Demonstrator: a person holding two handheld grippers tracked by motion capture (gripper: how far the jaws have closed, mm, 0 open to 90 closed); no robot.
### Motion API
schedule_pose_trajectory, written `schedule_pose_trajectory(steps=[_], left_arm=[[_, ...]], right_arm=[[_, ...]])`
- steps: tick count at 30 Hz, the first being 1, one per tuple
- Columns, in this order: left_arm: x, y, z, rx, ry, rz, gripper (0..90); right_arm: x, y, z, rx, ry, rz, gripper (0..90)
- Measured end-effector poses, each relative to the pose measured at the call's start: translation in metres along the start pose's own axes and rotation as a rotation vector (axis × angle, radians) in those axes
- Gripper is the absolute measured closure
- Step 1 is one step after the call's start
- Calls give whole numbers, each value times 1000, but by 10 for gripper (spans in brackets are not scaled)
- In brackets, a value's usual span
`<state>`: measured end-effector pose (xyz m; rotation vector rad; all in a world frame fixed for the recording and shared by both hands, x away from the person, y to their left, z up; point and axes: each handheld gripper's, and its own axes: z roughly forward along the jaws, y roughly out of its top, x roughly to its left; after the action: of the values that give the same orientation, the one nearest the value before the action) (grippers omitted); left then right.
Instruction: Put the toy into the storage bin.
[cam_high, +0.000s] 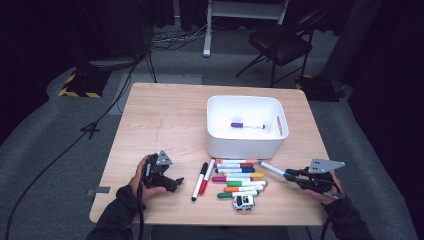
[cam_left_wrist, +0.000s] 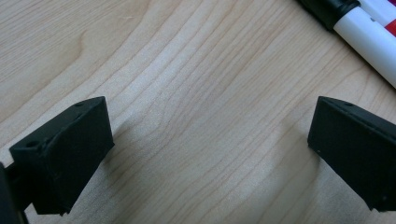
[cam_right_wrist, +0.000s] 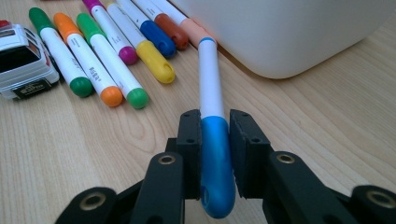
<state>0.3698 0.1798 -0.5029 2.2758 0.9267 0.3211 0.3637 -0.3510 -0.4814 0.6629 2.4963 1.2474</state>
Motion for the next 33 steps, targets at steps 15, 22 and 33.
schedule_pose_trajectory(steps=[15,22,33], left_arm=[[0,0,0,0,-3,-1,2],[0,0,0,0,-2,-1,2],[0,0,0,1,-8,-4,2]], right_arm=[[4,24,-25,-75,2,-54,752],[7,43,-36,-122,26,-87,752],[11,87,-53,-170,45,-155,752]])
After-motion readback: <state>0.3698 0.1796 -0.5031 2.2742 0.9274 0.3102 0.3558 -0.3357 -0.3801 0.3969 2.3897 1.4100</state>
